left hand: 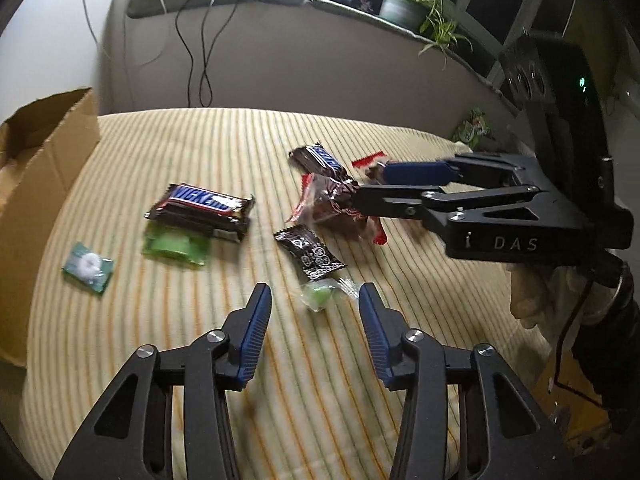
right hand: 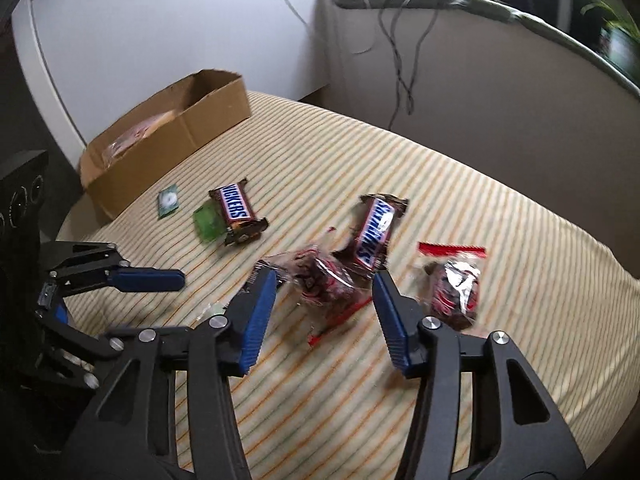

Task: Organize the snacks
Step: 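Move both open tools back over the remaining snacks, then grasp the red-edged chocolate candy bag with the right tool while the left grasps a green candy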

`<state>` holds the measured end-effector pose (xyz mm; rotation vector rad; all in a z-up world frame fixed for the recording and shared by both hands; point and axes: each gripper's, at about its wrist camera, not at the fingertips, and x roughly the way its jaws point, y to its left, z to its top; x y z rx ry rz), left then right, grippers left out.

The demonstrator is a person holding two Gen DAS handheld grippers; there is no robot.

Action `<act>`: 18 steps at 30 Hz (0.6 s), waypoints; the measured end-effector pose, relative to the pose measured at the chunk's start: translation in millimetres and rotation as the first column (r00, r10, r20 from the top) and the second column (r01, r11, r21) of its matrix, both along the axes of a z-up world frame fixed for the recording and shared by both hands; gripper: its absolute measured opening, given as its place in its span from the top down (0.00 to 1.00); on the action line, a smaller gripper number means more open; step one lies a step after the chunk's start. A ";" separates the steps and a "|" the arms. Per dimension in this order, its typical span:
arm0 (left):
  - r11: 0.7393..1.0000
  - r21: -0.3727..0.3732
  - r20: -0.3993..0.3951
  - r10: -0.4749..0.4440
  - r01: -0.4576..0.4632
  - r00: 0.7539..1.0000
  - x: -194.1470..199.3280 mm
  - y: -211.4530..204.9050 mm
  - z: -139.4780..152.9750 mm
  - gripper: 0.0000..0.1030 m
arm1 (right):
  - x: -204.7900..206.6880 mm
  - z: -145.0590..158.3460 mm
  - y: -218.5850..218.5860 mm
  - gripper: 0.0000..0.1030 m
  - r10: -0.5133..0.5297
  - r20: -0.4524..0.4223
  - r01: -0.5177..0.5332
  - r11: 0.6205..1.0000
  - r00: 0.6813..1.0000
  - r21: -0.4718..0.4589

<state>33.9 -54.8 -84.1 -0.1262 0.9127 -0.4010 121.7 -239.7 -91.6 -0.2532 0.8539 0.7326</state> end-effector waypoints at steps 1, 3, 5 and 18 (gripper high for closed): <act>1.000 0.003 -0.003 -0.003 0.003 1.000 0.7 -1.5 -0.9 0.60 | 0.5 -0.4 2.9 0.49 0.010 0.003 -0.010 1.000 1.000 -0.006; 1.000 0.019 -0.005 -0.009 0.009 1.000 3.2 -7.4 -3.3 0.60 | 2.8 -1.5 6.7 0.49 0.025 0.007 -0.025 1.000 1.000 -0.020; 0.999 0.030 -0.008 -0.013 0.013 1.000 3.6 -9.1 -5.6 0.60 | 6.4 -4.3 10.0 0.49 0.032 0.003 -0.032 0.999 0.999 -0.030; 0.998 0.064 -0.023 -0.018 0.020 1.000 13.5 -15.8 -13.7 0.75 | 8.6 -22.0 15.5 0.64 0.061 -0.015 -0.062 0.993 0.998 -0.099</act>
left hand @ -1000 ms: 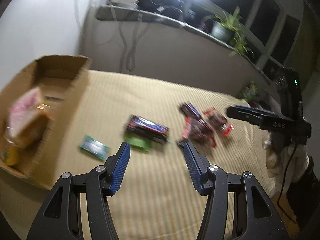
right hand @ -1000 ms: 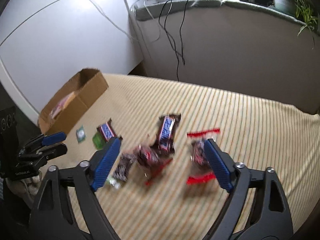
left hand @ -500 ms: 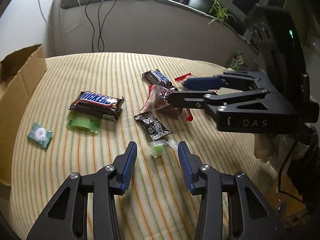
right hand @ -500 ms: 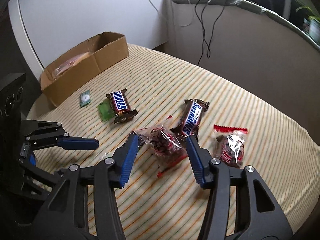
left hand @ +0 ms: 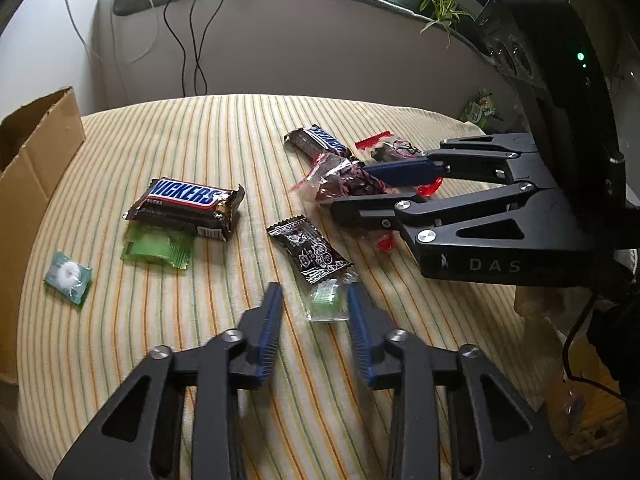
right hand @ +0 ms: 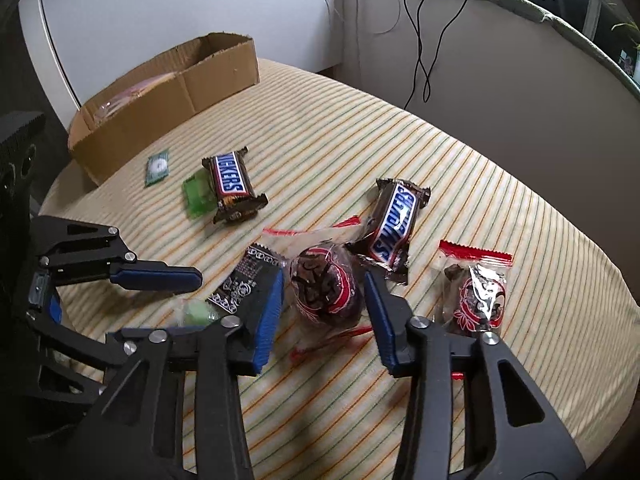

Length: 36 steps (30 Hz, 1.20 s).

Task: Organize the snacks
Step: 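Grasp the red-edged chocolate candy bag with the right tool while the left grasps a green candy, then carry the chocolate bag and green candy in both tools over the box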

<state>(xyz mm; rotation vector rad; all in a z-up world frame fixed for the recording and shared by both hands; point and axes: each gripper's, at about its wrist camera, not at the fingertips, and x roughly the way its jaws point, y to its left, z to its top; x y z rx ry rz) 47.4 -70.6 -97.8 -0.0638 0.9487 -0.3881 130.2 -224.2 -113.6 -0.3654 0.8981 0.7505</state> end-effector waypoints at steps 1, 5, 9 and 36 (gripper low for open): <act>1.000 0.002 0.000 -0.001 0.001 1.000 1.6 -2.1 -1.6 0.77 | 0.1 -1.3 0.4 0.66 -0.001 -0.001 0.001 1.000 1.000 -0.011; 1.000 0.003 0.002 -0.005 0.005 1.000 4.0 -4.6 -3.3 0.78 | 0.5 0.3 -0.5 0.66 0.001 -0.007 -0.001 1.000 1.000 -0.006; 1.000 -0.006 0.004 -0.006 0.006 1.000 1.6 -3.8 -2.5 0.78 | -1.0 3.4 -2.2 0.67 0.001 -0.014 -0.001 1.000 1.000 0.006; 0.985 -0.089 0.135 0.160 -0.149 0.978 -28.6 83.9 50.2 0.78 | -20.1 70.7 52.4 0.67 0.063 0.073 -0.069 0.993 0.995 0.091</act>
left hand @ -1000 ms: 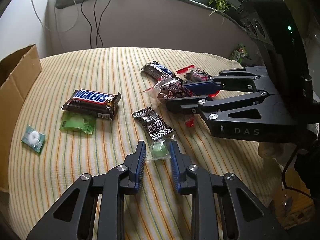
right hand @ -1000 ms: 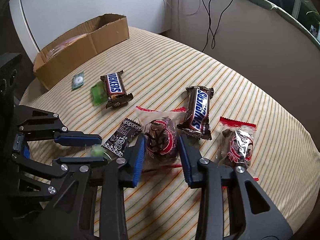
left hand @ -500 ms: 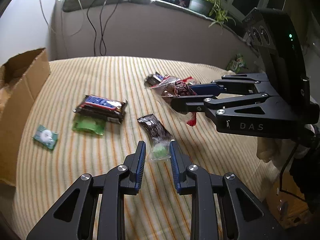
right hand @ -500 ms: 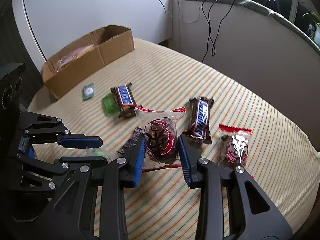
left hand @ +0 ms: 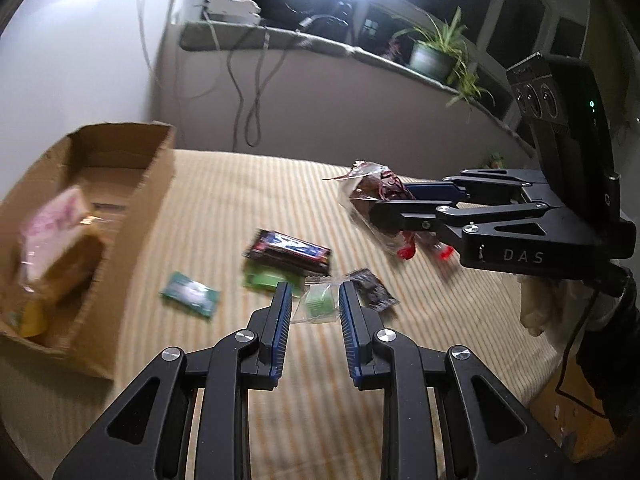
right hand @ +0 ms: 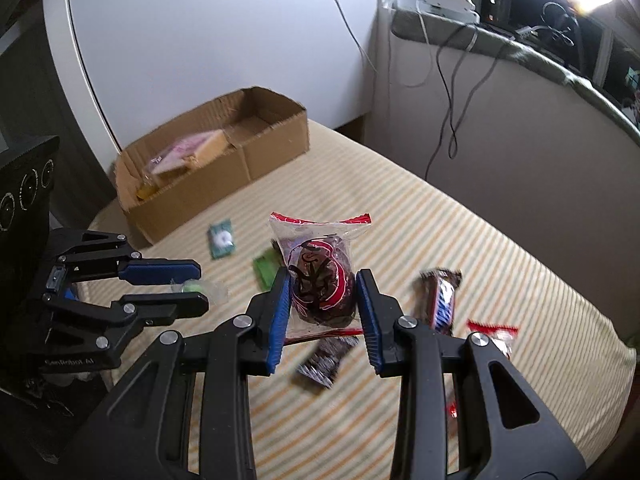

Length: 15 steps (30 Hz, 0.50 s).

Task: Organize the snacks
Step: 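Carry the chocolate bag and green candy in both tools over the box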

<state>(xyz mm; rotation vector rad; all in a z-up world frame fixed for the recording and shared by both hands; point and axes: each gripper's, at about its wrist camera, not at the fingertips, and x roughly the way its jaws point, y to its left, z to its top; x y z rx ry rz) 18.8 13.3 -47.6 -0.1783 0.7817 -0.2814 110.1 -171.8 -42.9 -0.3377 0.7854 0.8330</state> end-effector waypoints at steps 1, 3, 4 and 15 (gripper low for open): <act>1.000 0.000 0.005 0.009 -0.009 1.000 0.7 2.6 0.7 0.78 | -0.2 1.9 4.6 0.67 0.005 0.003 -0.005 1.000 1.000 0.002; 0.999 -0.002 0.017 0.033 -0.033 0.999 -0.6 13.4 3.9 0.78 | 1.0 4.8 14.3 0.67 0.016 0.005 -0.016 1.000 1.000 0.008; 0.999 -0.002 0.021 0.042 -0.042 0.999 -1.0 17.2 4.6 0.78 | 1.9 6.2 20.0 0.67 0.022 0.007 -0.023 1.000 1.000 0.009; 0.986 0.008 0.061 0.164 -0.164 0.985 -8.6 73.4 17.6 0.78 | 16.0 13.9 85.1 0.67 0.090 0.018 -0.090 0.996 0.996 0.015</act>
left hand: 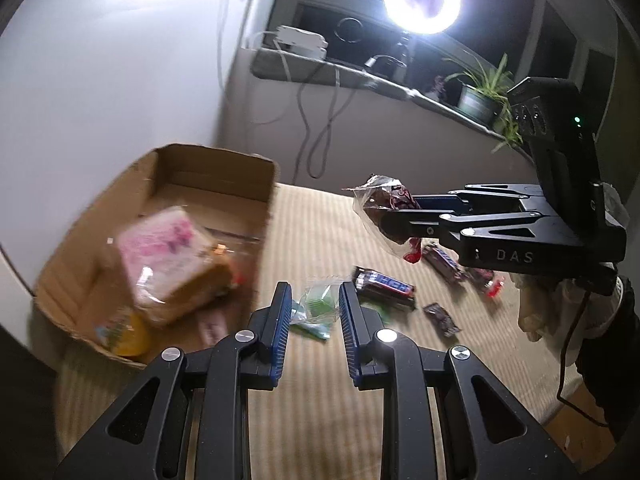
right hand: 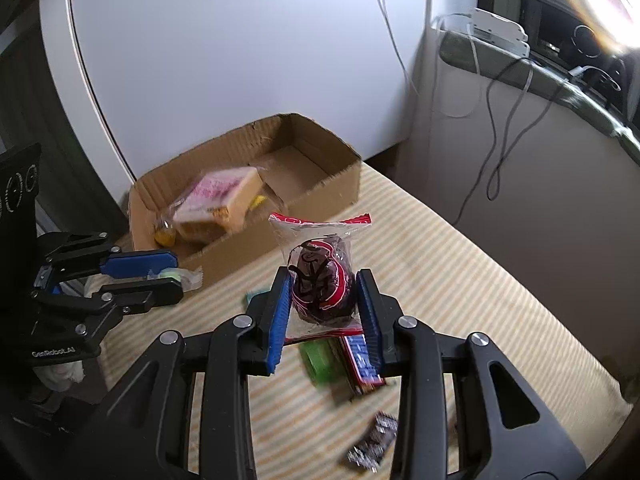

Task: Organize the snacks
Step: 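Carry the chocolate bag and green candy in both tools over the box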

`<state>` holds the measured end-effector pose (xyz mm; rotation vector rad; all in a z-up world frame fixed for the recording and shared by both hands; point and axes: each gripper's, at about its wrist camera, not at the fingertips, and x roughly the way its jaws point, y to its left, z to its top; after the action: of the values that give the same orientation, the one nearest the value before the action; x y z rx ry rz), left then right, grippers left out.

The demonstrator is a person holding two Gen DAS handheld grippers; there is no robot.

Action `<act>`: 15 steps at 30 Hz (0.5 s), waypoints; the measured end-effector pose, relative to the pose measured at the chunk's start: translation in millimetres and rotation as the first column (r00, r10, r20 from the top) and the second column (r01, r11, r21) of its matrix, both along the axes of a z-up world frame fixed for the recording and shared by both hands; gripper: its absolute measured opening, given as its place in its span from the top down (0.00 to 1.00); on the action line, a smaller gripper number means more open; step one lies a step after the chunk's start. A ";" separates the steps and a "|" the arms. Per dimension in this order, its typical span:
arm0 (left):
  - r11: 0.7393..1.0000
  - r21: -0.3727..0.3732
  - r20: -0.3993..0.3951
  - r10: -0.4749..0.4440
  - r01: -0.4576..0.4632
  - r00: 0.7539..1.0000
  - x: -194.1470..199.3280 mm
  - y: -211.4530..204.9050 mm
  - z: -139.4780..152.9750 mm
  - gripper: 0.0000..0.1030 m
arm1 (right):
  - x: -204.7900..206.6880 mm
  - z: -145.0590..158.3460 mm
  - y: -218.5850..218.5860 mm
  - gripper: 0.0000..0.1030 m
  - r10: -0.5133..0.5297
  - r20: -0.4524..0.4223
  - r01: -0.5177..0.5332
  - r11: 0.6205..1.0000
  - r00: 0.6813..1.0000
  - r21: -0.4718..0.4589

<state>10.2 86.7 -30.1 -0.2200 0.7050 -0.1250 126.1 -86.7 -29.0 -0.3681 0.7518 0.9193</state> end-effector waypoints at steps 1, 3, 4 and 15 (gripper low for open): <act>1.000 0.003 0.002 0.010 -0.010 1.000 -0.8 4.8 0.1 0.78 | 0.6 0.3 4.4 0.67 0.004 0.000 -0.004 1.000 1.000 0.000; 1.000 0.007 0.005 0.025 -0.025 1.000 -1.2 10.2 0.4 0.78 | 2.8 1.7 15.5 0.67 0.014 0.003 -0.014 1.000 1.000 0.002; 1.000 0.007 0.007 0.031 -0.031 1.000 -1.5 13.5 0.6 0.78 | 4.7 2.6 22.8 0.67 0.021 0.004 -0.021 1.000 1.000 0.002; 0.995 0.029 0.002 0.096 -0.096 0.995 -2.8 42.6 -5.1 0.78 | 27.5 2.0 83.0 0.67 0.050 0.002 -0.050 0.999 0.999 -0.014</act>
<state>7.3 129.3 -35.2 -0.2253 0.6944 -0.0231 153.7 -3.7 -27.1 -0.4021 0.7497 0.9605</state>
